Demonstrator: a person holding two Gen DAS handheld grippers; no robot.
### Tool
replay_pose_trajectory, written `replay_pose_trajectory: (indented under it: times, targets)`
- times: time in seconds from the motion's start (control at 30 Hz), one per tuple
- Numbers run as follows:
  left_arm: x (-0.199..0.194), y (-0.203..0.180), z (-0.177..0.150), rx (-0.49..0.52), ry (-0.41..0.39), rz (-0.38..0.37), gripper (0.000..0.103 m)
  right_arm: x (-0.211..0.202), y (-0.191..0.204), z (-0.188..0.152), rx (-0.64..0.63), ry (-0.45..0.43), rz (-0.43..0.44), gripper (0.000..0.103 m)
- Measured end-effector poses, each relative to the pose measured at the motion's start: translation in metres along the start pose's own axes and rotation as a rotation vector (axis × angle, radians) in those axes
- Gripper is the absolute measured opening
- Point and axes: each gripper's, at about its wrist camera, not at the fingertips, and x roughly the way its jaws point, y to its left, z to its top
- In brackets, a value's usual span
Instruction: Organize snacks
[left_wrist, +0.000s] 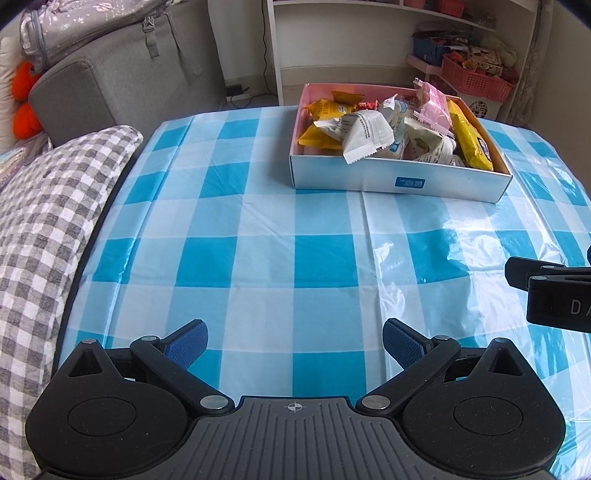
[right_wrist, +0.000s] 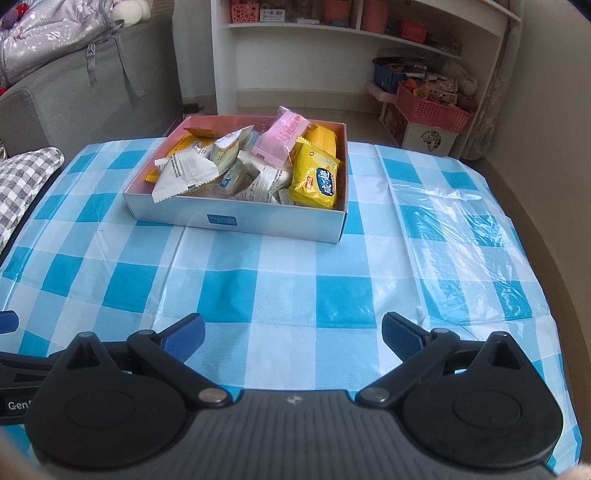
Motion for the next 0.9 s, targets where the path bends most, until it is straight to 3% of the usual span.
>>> replay_pose_trajectory:
  times: [0.9]
  targets:
    - [-0.0063,0.0006,0.0011,-0.012,-0.041,-0.017,0.102,0.0013,-0.0027,0.0013,0.024,0.003,-0.013,0.102]
